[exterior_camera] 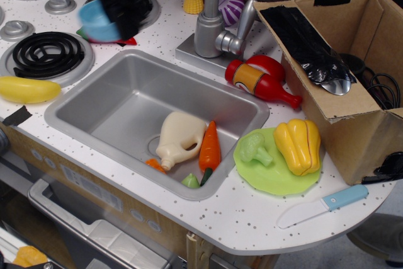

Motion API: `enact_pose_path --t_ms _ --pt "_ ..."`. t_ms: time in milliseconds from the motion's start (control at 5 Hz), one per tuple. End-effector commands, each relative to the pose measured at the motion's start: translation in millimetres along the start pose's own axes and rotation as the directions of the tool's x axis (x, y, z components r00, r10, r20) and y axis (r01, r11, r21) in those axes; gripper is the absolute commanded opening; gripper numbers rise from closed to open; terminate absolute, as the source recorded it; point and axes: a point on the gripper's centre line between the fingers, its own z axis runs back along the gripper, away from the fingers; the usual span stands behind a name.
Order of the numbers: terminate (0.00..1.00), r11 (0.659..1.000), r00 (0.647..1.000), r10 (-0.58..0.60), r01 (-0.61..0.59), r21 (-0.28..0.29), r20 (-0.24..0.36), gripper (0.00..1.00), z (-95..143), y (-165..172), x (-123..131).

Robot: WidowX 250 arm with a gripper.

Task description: Pick up bowl and put in small4fbox

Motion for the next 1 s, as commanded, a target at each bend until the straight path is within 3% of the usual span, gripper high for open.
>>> enact_pose_path --t_ms 0,200,400,600,800 --pt "0.0 0.998 0.995 -0.059 0.062 -0.031 0.086 0.0 69.1 -68.9 46.9" --pt "0.0 1.0 0.98 -0.002 0.004 -0.008 0.2 0.0 71.2 -110.2 58.8" --pt "0.0 0.998 0.961 0.035 -0.021 -0.054 0.274 0.0 69.5 -134.1 82.6" --pt "0.0 0.996 0.958 0.01 0.016 -0.089 0.286 0.0 73.4 -158.0 112.6" --pt "1.0 0.996 0.939 -0.053 0.074 -0.048 0.34 0.0 70.5 -167.8 142.9"
